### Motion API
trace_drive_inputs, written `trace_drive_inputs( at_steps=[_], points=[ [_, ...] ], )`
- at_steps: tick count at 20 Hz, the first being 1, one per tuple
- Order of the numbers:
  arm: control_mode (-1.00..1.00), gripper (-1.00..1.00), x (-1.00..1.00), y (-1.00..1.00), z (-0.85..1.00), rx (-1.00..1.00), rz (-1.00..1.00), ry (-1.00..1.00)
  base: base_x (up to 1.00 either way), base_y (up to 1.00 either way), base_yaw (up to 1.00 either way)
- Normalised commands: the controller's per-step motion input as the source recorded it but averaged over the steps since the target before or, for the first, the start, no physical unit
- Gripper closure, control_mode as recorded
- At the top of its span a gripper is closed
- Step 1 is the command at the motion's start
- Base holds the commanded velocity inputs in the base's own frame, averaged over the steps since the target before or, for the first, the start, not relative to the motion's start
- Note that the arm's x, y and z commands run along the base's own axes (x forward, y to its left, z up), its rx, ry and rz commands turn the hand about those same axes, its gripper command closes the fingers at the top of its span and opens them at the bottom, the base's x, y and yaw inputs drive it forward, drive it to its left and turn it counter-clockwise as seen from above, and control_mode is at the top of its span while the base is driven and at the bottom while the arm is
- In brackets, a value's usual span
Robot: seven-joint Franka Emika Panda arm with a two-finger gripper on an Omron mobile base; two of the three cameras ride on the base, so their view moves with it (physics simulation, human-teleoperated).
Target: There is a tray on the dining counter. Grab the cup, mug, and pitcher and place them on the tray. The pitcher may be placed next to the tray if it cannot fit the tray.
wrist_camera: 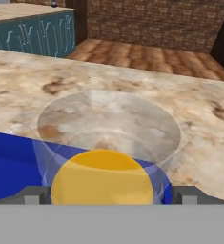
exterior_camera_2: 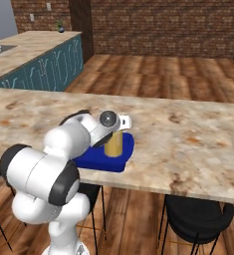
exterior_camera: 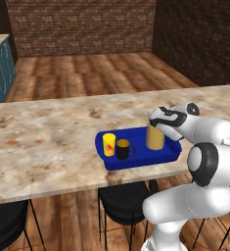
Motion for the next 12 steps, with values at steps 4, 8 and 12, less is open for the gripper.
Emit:
trace_drive_inputs(
  at_steps=[4,8,12],
  points=[
    [-1.00,-1.00,-0.02,-0.05,-0.31,0.00,0.01,0.00,0.00,0.00,0.00],
    [-1.00,-1.00,-0.27,0.00,-0.56,-0.04,0.05,0.00,0.00,0.00,0.00],
    [-1.00,-1.00,-0.45,0.00,-0.25,-0.06,0.05,0.00,0.00,0.00,0.00]
  ],
)
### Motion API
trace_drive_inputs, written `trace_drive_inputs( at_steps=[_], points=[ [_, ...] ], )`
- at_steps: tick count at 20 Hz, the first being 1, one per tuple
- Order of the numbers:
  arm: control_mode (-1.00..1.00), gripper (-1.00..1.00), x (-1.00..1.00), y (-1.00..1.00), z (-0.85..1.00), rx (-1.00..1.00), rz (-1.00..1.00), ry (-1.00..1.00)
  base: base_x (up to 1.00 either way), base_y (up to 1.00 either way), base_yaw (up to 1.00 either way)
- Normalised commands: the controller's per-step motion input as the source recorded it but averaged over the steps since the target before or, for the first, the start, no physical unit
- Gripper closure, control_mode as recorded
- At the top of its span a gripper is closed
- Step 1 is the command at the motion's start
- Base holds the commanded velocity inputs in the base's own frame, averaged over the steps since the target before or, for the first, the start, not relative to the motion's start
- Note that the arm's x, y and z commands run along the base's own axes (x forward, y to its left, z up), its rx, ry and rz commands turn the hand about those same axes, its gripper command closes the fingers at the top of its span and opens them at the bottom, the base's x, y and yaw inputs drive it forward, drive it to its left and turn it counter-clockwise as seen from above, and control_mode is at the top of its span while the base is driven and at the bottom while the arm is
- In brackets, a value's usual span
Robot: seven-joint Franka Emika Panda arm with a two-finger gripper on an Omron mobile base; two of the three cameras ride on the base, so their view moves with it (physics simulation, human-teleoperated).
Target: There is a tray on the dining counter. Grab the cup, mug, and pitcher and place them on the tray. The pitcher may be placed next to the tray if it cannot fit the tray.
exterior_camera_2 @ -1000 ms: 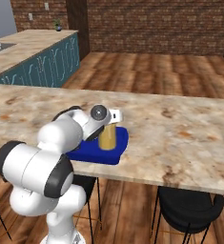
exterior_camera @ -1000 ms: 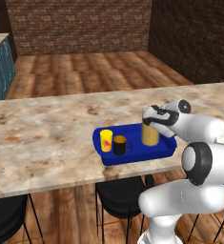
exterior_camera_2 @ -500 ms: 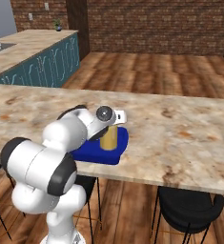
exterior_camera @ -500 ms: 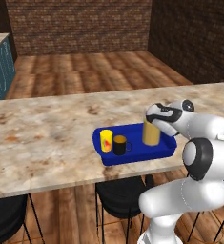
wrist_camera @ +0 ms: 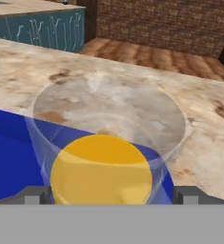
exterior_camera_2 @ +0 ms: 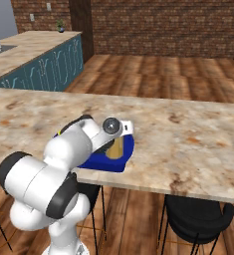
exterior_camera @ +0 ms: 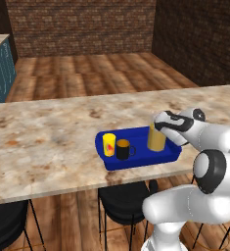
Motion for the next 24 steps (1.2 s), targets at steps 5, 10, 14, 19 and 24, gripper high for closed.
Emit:
trace_drive_inputs(
  at_steps=[5,10,14,19,24],
  points=[
    [-1.00,-1.00,-0.11,-0.07,0.03,0.00,0.00,-0.01,0.00,0.00,0.00],
    [-1.00,-1.00,-0.11,-0.08,0.42,0.00,0.00,-0.01,0.00,0.00,0.00],
    [-1.00,-1.00,-0.57,-0.18,0.39,-0.01,0.00,0.00,0.00,0.00,0.00],
    [-1.00,-1.00,-0.66,-0.12,0.67,0.00,-0.08,0.04,0.00,0.00,0.00],
    [-1.00,-1.00,-0.52,0.00,0.79,0.00,-0.14,0.11,0.00,0.00,0.00]
  ],
)
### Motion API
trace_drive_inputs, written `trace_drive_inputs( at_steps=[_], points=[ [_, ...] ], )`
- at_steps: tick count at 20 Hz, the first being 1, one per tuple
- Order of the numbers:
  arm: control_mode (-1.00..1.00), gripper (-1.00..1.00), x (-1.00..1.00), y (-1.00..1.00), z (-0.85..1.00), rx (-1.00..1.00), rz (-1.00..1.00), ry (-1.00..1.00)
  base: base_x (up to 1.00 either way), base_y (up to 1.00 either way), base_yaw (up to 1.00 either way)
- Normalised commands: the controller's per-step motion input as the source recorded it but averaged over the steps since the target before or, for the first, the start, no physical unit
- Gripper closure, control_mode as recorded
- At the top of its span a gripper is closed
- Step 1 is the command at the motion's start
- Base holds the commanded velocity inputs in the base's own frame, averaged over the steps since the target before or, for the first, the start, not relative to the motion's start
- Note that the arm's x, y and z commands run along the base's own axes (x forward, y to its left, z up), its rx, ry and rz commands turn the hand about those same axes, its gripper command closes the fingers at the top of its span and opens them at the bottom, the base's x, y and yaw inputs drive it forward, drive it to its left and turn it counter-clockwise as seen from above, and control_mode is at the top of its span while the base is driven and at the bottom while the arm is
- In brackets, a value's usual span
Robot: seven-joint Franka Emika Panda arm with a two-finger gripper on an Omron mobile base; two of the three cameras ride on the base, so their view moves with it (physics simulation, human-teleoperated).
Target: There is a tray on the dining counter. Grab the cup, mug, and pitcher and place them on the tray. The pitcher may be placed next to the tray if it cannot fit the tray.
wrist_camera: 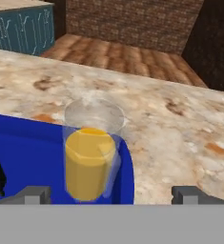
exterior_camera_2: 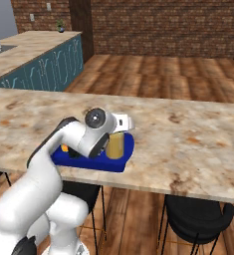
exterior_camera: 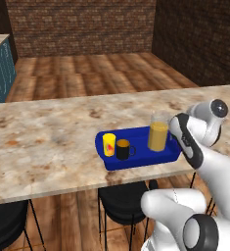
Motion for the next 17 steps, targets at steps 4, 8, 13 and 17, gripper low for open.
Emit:
trace_drive_inputs(
  at_steps=[4,8,13,17],
  points=[
    [-1.00,-1.00,-0.73,0.03,0.63,-0.01,-0.08,0.07,0.00,0.00,0.00],
    [-1.00,-1.00,-0.50,0.25,0.64,0.00,0.00,0.00,0.00,0.00,0.00],
    [-1.00,-1.00,-0.71,0.54,0.29,0.00,0.00,0.00,0.00,0.00,0.00],
    [-1.00,-1.00,-0.75,0.66,0.06,0.00,0.00,0.00,0.00,0.00,0.00]
  ],
)
